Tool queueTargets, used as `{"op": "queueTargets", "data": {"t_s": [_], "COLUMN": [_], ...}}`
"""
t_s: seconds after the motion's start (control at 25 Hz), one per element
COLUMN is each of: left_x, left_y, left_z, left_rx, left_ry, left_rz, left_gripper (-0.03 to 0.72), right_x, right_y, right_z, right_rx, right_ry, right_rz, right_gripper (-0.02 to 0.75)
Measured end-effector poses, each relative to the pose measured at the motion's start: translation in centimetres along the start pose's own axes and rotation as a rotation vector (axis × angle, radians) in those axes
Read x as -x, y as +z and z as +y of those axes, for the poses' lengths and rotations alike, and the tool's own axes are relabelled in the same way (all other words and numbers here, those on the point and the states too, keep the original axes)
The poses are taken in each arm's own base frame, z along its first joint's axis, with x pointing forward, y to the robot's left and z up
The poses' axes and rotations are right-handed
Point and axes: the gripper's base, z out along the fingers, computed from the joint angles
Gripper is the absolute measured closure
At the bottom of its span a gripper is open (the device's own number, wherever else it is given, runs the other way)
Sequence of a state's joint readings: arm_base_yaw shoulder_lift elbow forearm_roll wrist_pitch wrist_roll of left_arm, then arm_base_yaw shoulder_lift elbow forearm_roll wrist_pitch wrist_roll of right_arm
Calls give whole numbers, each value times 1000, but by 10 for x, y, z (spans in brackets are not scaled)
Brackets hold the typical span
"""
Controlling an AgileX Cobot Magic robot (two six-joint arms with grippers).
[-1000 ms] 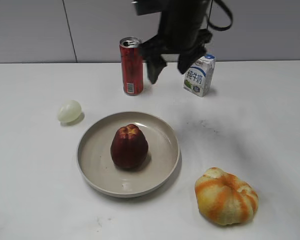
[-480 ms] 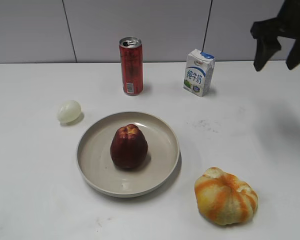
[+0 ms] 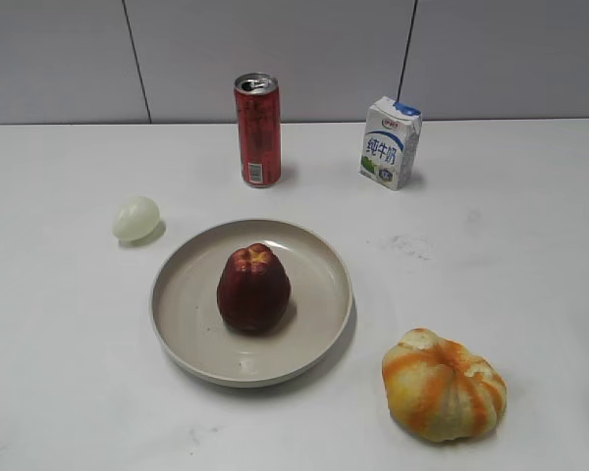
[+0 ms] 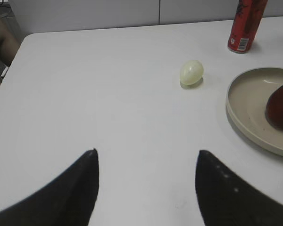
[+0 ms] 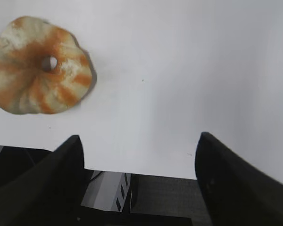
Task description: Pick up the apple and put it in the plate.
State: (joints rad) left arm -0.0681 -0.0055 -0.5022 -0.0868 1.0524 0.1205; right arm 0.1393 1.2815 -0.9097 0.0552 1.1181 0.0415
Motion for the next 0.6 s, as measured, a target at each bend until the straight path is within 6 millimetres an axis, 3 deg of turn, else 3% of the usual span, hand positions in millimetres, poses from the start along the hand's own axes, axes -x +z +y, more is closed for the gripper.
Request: {"op": "queueTargets", "data": {"t_s": [0.28,0.6], "left_x": [0,0], "left_y": [0,0], "left_z": [0,0], "left_rx": [0,0], "left_ry": [0,0], "left_rz": [0,0], "left_gripper": [197,197], "right_x": [-76,-136], "right_y": [-8,-12], "right_z": [-5,-9], "right_rx": [9,22], "right_ry": [-5,-13], "right_rz": [-164,-356], "right_gripper": [162,165]}}
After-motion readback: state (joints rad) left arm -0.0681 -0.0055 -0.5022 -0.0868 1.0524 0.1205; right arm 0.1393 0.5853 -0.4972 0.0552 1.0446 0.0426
